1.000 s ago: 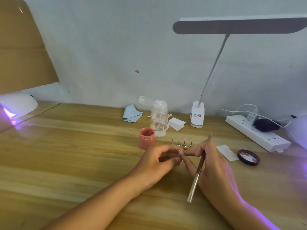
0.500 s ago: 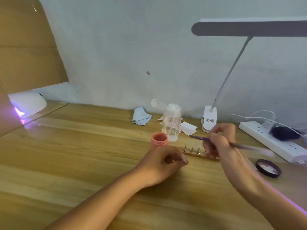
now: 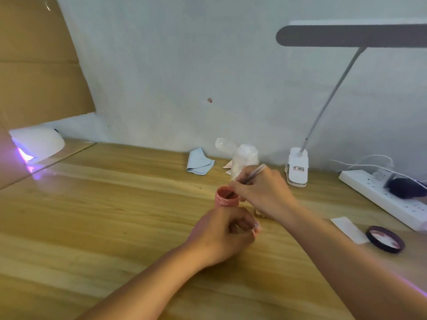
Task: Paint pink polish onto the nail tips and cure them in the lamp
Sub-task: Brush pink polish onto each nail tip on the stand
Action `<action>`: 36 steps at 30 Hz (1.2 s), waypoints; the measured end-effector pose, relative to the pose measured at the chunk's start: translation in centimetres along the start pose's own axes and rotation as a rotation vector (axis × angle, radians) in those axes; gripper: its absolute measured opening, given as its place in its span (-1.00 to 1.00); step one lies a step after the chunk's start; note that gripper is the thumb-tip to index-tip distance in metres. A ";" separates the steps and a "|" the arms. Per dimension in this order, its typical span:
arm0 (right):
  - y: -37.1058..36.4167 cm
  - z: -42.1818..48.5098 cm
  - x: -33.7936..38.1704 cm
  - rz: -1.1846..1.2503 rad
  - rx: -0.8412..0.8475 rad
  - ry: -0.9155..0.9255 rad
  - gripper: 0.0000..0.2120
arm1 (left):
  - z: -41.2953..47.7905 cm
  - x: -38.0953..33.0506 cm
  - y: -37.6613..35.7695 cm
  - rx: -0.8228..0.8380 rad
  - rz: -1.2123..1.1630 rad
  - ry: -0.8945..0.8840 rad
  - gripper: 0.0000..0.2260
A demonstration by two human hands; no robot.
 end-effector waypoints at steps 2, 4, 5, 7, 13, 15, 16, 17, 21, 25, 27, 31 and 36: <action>0.1 -0.2 -0.1 0.009 0.008 -0.004 -0.88 | 0.0 0.1 0.0 -0.004 0.010 -0.005 -0.86; 0.6 -0.9 -0.6 0.127 -0.043 -0.040 -0.89 | 0.0 0.2 -0.1 0.001 0.024 -0.015 -0.86; 1.1 -1.6 -0.9 0.261 -0.080 -0.063 -0.92 | 0.0 0.2 -0.1 0.000 0.028 -0.021 -0.88; 2.2 -3.6 -1.8 0.599 -0.127 -0.088 -0.95 | 0.1 0.2 -0.3 -0.005 0.045 -0.030 -0.93; 4.3 -9.3 -5.7 0.896 -0.087 -0.176 -0.88 | 0.3 0.2 -0.6 -0.018 0.104 -0.030 -0.85; 3.9 -10.0 -6.3 0.882 -0.116 -0.181 -0.90 | 0.2 0.3 -0.5 -0.013 0.095 -0.031 -0.83; 3.7 -10.2 -6.3 0.862 -0.119 -0.165 -0.91 | 0.2 0.3 -0.5 -0.017 0.096 -0.028 -0.84; 3.5 -10.3 -6.3 0.846 -0.111 -0.145 -0.92 | 0.2 0.3 -0.4 -0.024 0.093 -0.025 -0.85; 3.0 -10.2 -6.4 0.774 -0.088 -0.082 -0.89 | 0.3 0.3 -0.3 -0.039 0.104 -0.022 -0.87; 2.6 -10.2 -6.3 0.689 -0.039 -0.062 -0.88 | 0.2 0.2 -0.2 -0.052 0.108 -0.021 -0.86; 2.6 -10.2 -6.2 0.682 -0.046 -0.066 -0.88 | 0.2 0.1 -0.2 -0.049 0.109 -0.031 -0.86; 2.8 -10.5 -6.2 0.670 -0.066 -0.060 -0.88 | 0.2 0.1 -0.2 -0.060 0.114 -0.031 -0.87; 2.9 -10.4 -6.0 0.646 -0.136 -0.044 -0.89 | 0.3 0.1 -0.1 -0.043 0.096 -0.023 -0.89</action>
Point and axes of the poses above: each hand's wrist, its own z-axis towards the middle knuckle, its own y-axis out of the back of the hand, x = y × z, the point moved 2 cm from there along z, towards the middle knuckle, and after that the axes turned 5 degrees about z, right-handed, at the moved point
